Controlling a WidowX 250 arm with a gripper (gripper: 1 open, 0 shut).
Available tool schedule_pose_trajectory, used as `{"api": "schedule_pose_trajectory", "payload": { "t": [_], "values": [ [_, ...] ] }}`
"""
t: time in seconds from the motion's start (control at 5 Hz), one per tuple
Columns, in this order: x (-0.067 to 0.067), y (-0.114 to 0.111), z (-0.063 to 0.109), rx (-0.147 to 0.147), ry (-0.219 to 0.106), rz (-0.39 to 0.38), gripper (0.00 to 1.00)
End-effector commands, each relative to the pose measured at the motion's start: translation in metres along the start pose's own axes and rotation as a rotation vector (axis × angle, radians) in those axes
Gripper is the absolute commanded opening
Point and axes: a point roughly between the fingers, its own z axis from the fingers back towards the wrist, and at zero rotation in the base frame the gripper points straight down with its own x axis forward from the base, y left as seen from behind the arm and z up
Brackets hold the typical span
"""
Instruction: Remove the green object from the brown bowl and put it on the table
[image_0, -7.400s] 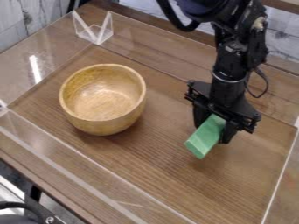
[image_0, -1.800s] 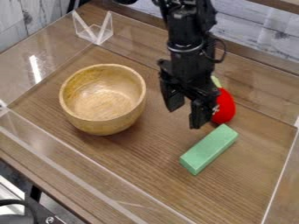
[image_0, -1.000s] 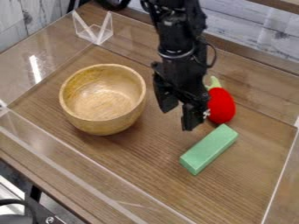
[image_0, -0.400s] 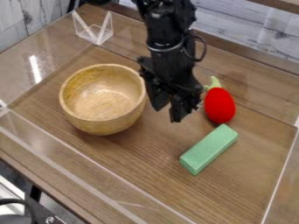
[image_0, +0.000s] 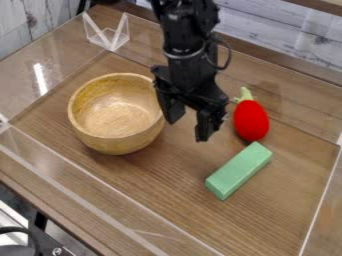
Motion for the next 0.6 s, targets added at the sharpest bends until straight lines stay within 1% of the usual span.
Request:
{"api": "schedule_pose_trajectory", "payload": {
  "t": [0.0,0.2,0.4],
  "values": [
    [0.015,0.005,-0.002,0.003,-0.033,-0.007,1.0],
    [0.023,-0.004,0.002,0.007,-0.029,0.039,1.0],
    [0.028,-0.012,0.002,0.009,-0.018,0.053,1.0]
  ]
}}
